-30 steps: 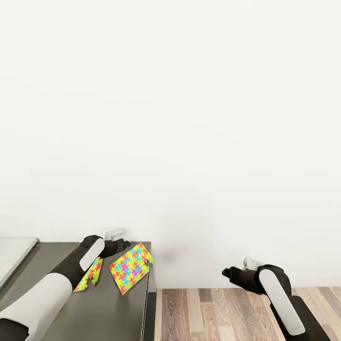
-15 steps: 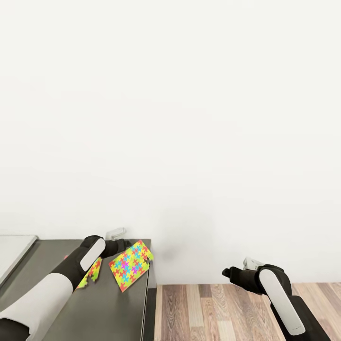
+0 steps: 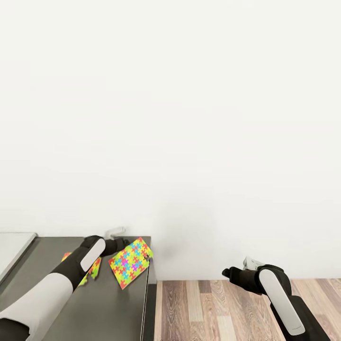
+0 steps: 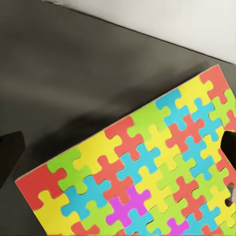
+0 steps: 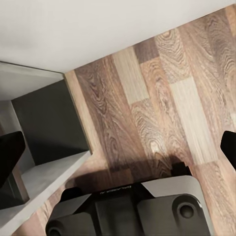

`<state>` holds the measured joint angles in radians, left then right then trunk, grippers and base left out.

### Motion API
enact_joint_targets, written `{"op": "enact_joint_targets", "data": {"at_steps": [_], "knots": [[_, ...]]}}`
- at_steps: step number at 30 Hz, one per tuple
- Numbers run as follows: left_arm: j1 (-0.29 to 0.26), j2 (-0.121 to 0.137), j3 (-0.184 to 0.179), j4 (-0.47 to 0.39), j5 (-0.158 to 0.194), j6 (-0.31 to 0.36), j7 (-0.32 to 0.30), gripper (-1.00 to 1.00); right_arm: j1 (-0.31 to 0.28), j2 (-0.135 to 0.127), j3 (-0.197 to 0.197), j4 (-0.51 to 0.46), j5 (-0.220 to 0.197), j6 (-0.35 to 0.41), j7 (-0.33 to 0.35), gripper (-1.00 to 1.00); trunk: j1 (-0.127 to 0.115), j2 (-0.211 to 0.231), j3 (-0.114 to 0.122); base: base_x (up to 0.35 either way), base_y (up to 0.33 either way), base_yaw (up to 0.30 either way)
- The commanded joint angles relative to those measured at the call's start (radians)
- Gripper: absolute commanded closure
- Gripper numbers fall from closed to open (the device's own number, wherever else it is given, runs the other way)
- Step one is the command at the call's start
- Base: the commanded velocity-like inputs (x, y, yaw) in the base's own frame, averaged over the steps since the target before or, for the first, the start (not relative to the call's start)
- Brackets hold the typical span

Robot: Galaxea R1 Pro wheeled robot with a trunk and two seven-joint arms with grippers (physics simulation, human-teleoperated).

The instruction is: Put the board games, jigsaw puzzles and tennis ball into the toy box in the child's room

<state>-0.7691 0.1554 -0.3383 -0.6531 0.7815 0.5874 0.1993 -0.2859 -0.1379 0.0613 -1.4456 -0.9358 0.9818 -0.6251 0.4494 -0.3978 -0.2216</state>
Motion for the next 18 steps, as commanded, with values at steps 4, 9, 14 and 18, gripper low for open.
{"op": "enact_joint_targets", "data": {"at_steps": [4, 9, 14, 18], "knots": [[-0.001, 0.000, -0.005, -0.002, -0.040, -0.013, 0.014, -1.00, -0.001, -0.001, 0.002, -0.001, -0.009, 0.002, -0.011, -1.00, 0.001, -0.002, -0.009, 0.000, 0.000, 0.000], [-0.001, 0.000, -0.005, -0.002, -0.056, -0.016, 0.015, -1.00, -0.001, -0.001, 0.002, -0.001, -0.009, 0.002, -0.011, -1.00, 0.001, -0.002, -0.017, 0.000, 0.000, 0.000], [-0.001, -0.002, -0.005, -0.002, -0.061, -0.017, 0.015, -1.00, -0.001, -0.001, 0.002, -0.001, -0.009, 0.002, -0.011, -1.00, 0.001, -0.002, -0.025, 0.000, 0.000, 0.000], [-0.001, -0.007, -0.005, -0.002, -0.062, -0.017, 0.015, -1.00, -0.001, -0.001, 0.002, -0.001, -0.009, 0.002, -0.011, -1.00, 0.001, -0.002, -0.032, 0.000, 0.000, 0.000]]}}
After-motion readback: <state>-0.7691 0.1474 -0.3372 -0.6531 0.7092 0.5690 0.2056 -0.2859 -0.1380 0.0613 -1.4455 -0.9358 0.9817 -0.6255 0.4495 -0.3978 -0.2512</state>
